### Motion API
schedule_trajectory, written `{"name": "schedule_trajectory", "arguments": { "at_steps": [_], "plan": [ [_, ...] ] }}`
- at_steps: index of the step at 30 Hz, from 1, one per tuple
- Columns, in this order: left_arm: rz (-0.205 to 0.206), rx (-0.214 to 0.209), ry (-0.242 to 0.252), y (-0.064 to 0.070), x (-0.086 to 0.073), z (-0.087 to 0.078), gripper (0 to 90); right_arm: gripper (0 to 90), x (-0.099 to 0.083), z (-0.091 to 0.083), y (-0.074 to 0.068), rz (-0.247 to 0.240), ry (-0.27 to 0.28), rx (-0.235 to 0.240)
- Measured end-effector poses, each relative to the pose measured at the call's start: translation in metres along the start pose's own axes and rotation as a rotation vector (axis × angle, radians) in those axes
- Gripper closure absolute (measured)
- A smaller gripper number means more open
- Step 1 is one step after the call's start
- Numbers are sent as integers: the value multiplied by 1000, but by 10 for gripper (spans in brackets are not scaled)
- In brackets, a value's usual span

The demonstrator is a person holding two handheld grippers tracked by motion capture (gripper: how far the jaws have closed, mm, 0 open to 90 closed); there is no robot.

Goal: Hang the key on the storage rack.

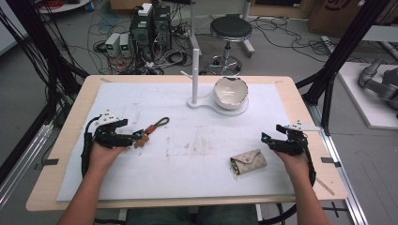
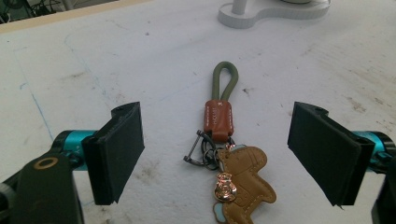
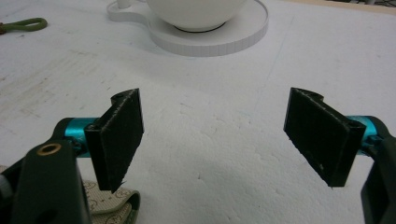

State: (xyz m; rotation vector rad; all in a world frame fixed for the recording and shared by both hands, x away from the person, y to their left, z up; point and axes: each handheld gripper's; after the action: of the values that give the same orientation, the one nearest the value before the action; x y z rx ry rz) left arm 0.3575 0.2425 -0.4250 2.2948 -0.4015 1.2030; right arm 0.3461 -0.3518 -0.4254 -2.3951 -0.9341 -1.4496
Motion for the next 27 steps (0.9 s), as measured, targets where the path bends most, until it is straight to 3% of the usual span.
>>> {"name": "schedule_trajectory", "arguments": {
  "at_steps": [9, 20, 27],
  "plan": [
    [11, 1, -19, 2, -1, 8, 184, 204, 1, 0, -3, -21, -14, -2],
    [-12, 2, -4, -2, 0, 10, 184, 204, 5, 1, -10, -44, -20, 1],
    [-8, -3, -24, -1, 4, 20, 187, 205, 3, -3, -12, -66, -25, -2]
  ]
}}
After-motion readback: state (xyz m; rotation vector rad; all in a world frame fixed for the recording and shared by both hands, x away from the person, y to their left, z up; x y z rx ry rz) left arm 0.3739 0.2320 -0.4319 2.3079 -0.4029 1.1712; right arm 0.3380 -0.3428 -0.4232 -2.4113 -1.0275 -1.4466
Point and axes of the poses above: each handheld gripper's, and its own axes: z roughly forward along the jaws, x roughly out of its top, y roughly to its right, and after that the axes turned 15 degrees about -z, right-handed
